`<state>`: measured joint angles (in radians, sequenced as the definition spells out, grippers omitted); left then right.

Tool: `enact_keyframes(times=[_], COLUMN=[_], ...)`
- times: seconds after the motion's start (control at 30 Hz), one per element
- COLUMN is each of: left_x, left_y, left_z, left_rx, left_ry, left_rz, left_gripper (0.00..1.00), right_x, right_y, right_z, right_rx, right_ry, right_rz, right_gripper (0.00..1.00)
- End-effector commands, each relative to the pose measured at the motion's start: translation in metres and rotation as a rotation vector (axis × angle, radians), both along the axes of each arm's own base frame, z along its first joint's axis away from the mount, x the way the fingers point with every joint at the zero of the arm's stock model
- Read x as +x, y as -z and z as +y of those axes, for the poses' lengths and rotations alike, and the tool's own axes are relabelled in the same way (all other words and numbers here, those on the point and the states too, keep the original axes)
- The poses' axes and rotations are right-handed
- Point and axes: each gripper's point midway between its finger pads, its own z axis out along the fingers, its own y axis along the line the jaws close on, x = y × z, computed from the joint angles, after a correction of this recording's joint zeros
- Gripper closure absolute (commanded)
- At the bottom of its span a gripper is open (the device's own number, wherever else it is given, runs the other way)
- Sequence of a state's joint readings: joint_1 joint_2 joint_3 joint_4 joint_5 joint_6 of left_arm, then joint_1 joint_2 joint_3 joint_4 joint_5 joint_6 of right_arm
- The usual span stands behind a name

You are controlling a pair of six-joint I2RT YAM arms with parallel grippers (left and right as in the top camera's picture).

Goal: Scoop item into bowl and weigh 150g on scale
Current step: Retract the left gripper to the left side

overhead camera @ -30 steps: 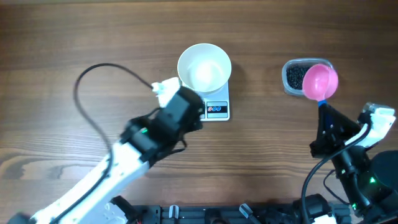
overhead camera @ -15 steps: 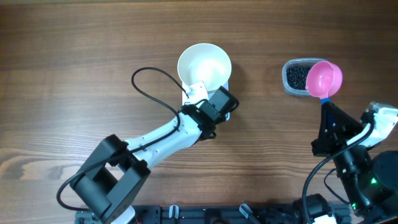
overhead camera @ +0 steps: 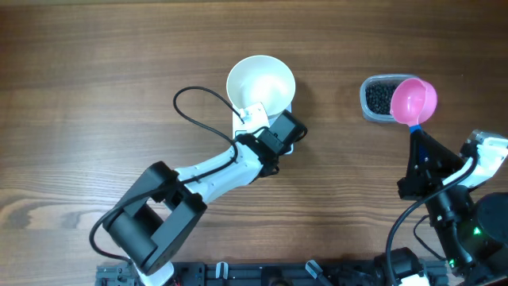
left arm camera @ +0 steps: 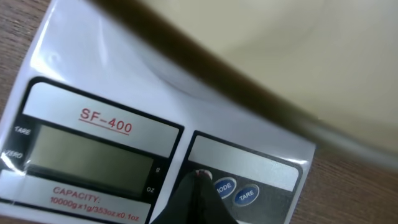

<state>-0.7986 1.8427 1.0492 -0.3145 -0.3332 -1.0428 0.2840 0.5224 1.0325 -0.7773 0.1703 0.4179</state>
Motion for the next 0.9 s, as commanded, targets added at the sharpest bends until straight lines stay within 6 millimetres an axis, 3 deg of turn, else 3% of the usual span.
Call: enact_keyframes(times=[0.0, 0.27, 0.37, 0.43, 0.47, 0.53, 0.63, 0.73, 0.83, 0.87], left_x=[0.002, 0.000, -0.007, -0.015, -0.019, -0.026, -0.029, -0.040, -0.051, -0.051], left_y=[0.017, 0.017, -0.027, -0.078, -0.101, -0.155, -0.211, -0.229, -0.223, -0.228], left_z=[0.003, 0.003, -0.019, -0.021, -0.017, 0.005, 0.059, 0.124, 0.137, 0.133], left_rx=[0.033, 0.037, -0.076, -0.148, -0.172, -0.200, -0.049, 0.207, 0.295, 0.390], left_ry=[-0.021, -0.014, 0.124, 0.178, 0.183, 0.151, 0.100, -0.018, 0.031, 0.183], left_rz=[0.005, 0.014, 0.000, -0.053, -0.084, -0.188, -0.383, -0.449, -0.407, -0.414], left_gripper=[0.96, 0.96, 0.96, 0.94, 0.91, 0.73, 0.00, 0.00, 0.00, 0.00], right_x=[-0.001, -0.001, -0.001, -0.001, -0.002, -0.003, -0.004, -0.002, 0.003, 0.007], right_y=[-0.007, -0.007, -0.007, -0.006, -0.005, 0.002, 0.009, 0.013, 0.016, 0.019], right_z=[-0.005, -0.005, -0.005, -0.005, -0.006, -0.006, -0.006, -0.004, -0.003, -0.001], right_rx=[0.000, 0.000, 0.002, 0.001, 0.000, -0.008, 0.015, 0.037, 0.052, 0.048], right_ry=[0.028, 0.028, 0.028, 0.028, 0.028, 0.028, 0.037, 0.037, 0.043, 0.040], right_rz=[-0.021, -0.021, -0.020, -0.013, -0.009, 0.017, 0.050, 0.064, 0.083, 0.098], right_gripper=[0.96, 0.96, 0.96, 0.96, 0.96, 0.96, 0.96, 0.96, 0.96, 0.95])
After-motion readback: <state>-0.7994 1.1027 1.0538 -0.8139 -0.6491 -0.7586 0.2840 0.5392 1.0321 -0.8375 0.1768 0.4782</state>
